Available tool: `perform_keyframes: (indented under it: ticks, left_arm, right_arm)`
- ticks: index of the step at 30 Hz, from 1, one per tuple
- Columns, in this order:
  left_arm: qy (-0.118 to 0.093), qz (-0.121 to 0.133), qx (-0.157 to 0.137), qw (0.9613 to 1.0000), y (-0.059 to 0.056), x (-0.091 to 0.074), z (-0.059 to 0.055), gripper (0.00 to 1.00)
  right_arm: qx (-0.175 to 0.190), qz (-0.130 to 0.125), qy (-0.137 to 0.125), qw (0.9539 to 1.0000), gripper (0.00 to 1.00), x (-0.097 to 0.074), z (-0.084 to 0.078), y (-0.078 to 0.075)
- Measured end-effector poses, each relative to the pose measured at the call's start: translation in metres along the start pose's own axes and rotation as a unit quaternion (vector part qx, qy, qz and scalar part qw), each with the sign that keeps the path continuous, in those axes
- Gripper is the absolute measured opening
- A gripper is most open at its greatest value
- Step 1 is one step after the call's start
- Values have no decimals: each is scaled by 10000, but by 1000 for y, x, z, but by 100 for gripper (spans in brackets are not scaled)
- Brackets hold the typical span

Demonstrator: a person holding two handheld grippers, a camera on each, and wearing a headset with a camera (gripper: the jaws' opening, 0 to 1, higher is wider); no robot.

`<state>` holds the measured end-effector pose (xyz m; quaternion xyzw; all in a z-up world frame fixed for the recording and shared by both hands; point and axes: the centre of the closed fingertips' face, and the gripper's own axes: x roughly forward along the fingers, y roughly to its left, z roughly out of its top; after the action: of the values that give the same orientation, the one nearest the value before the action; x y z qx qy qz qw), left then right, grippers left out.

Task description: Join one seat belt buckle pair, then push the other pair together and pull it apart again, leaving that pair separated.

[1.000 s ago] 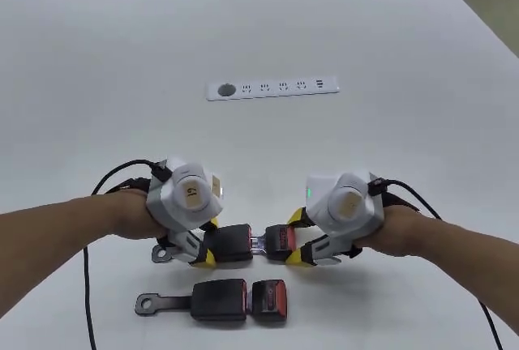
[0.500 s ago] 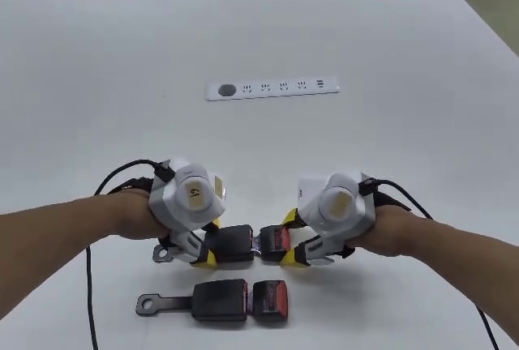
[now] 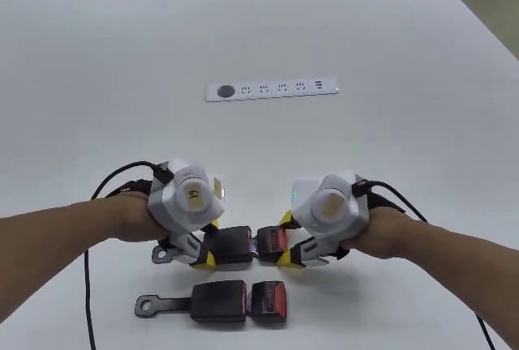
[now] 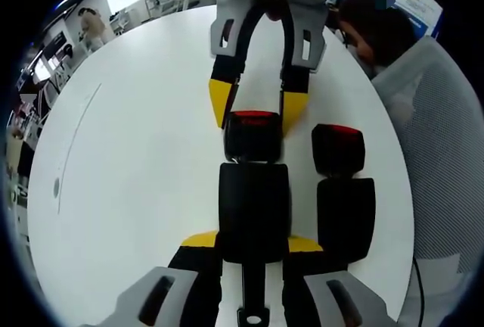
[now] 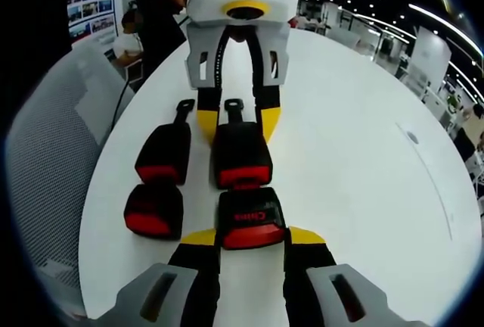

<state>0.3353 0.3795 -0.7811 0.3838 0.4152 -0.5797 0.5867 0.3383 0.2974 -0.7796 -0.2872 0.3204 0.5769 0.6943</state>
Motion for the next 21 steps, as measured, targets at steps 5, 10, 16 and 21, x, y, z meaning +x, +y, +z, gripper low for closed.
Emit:
perform_keyframes:
  ticks: [5,10,16,21]
  left_arm:
    - [-2,12,-27,10000,1,0,-1,30]
    - [22,-1,11,10000,2,0,-2,30]
    - [37,-9,33,10000,2,2,-2,31]
    - [82,-4,38,10000,2,2,-3,31]
  right_arm:
    - [28,-17,23,10000,27,2,0,0]
    - [-8,-28,35,10000,27,3,1,1]
    - [-79,-27,53,10000,28,5,1,0]
    - [-76,-26,66,9999,28,4,1,0]
